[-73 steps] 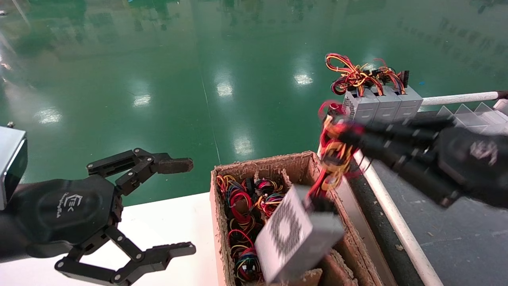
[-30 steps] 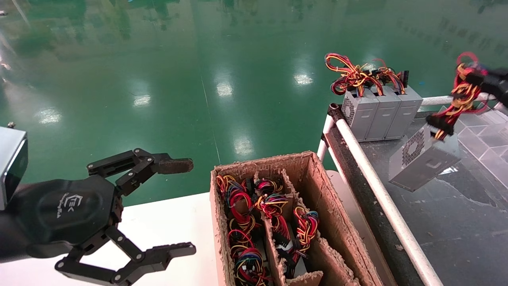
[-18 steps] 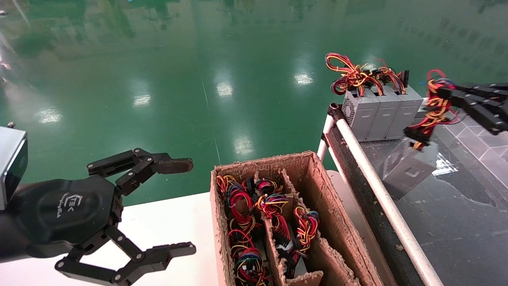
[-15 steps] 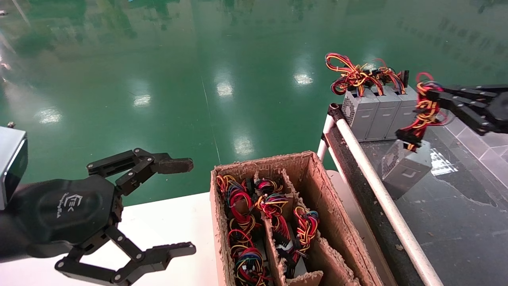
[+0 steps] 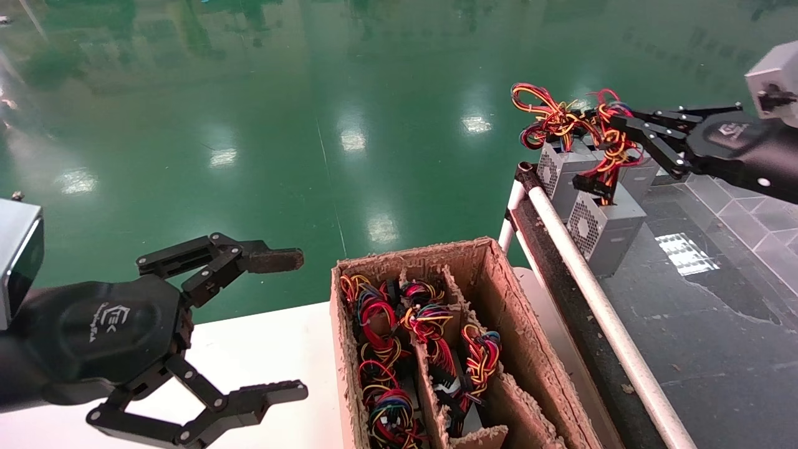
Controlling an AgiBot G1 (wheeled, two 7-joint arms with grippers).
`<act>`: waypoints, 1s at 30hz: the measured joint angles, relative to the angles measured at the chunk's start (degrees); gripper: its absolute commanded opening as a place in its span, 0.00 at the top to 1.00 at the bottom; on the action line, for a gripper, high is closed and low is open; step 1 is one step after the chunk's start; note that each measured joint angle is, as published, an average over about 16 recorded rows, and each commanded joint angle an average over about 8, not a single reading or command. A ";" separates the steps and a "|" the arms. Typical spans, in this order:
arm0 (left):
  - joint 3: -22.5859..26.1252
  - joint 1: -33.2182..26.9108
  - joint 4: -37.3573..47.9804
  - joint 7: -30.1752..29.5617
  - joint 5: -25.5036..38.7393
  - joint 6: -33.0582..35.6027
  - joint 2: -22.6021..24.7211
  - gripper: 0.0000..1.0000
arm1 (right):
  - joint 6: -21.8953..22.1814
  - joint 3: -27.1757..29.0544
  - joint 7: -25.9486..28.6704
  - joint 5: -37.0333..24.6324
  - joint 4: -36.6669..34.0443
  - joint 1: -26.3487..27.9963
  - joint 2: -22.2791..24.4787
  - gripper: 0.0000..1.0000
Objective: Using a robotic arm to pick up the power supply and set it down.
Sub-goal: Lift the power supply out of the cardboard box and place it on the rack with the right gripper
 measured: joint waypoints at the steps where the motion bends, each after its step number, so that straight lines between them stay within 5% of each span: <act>1: 0.00 0.00 0.00 0.00 0.00 0.00 0.00 0.00 | 0.68 -0.10 -0.09 -0.23 0.08 0.11 -0.47 1.00; 23: 0.01 0.00 0.00 0.00 -0.01 0.00 0.00 0.00 | 11.19 -0.81 -3.41 -2.91 -0.75 1.45 -7.36 0.99; 24: 0.01 0.00 0.00 0.00 -0.01 0.00 0.00 0.00 | 11.40 -0.80 -3.50 -2.94 -0.87 1.49 -7.49 0.93; 30: 0.01 0.00 0.00 0.01 -0.01 0.00 0.00 0.00 | 12.18 -0.77 -3.99 -3.03 -1.58 1.52 -8.01 0.18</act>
